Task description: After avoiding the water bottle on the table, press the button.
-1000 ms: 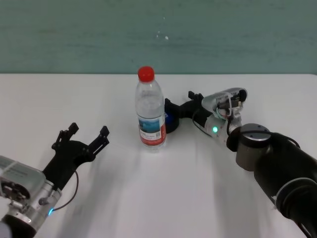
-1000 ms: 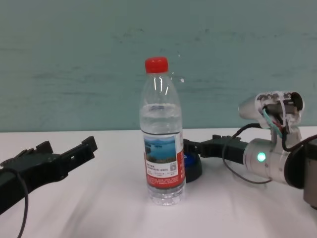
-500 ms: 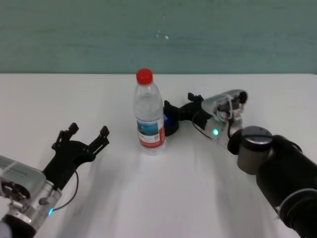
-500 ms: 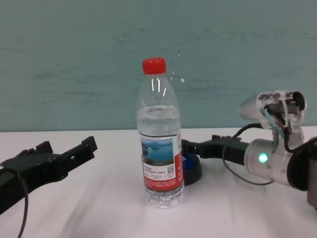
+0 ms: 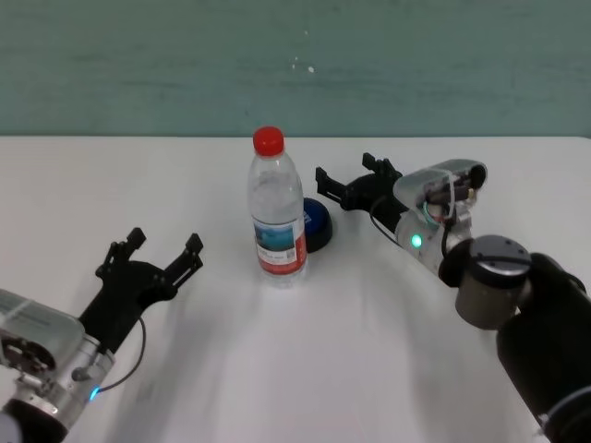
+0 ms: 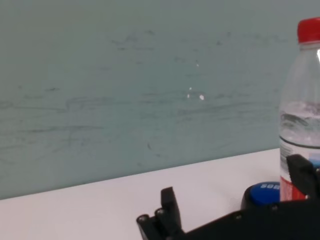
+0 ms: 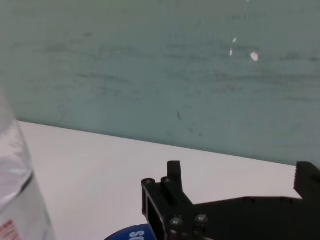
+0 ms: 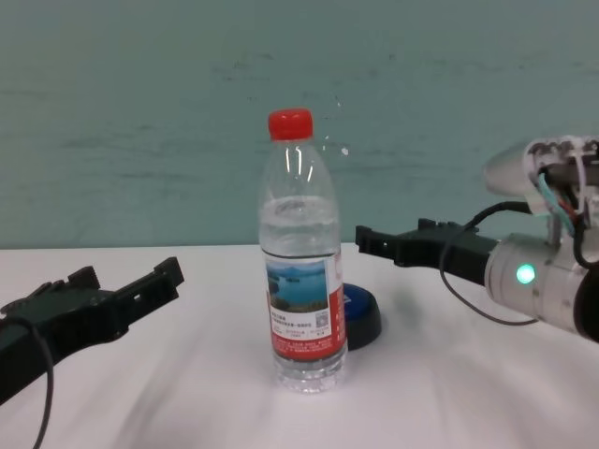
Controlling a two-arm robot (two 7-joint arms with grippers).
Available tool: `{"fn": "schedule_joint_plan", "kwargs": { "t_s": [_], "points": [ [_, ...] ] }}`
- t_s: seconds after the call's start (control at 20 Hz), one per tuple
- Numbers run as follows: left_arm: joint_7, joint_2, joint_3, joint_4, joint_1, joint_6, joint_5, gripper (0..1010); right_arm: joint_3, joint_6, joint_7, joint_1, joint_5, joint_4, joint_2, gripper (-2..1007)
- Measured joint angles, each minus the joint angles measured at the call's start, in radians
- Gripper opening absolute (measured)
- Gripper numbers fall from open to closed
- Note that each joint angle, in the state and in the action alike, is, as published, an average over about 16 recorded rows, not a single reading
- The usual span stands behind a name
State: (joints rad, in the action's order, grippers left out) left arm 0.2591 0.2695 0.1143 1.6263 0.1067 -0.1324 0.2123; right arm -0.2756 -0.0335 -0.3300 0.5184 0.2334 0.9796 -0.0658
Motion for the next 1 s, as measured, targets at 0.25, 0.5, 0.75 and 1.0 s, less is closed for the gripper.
{"fn": "schedule_joint_plan", "kwargs": {
  "t_s": [0.25,0.5,0.75,1.0],
  "points": [
    [0.000,0.000,0.000,0.000,0.000,0.000,0.000,1010,0.001,0.017,0.025,-0.069,0.012,0.132,-0.024,1004],
    [0.000,0.000,0.000,0.000,0.000,0.000,0.000,1010,0.001,0.031,0.056,-0.143,0.015,0.258,-0.046,1004],
    [0.000,0.000,0.000,0.000,0.000,0.000,0.000,1010,0.004,0.042,0.089,-0.214,0.008,0.367,-0.066,1004],
    [0.000,0.000,0.000,0.000,0.000,0.000,0.000,1010,0.011,0.050,0.116,-0.275,-0.007,0.447,-0.078,1004]
  ]
}}
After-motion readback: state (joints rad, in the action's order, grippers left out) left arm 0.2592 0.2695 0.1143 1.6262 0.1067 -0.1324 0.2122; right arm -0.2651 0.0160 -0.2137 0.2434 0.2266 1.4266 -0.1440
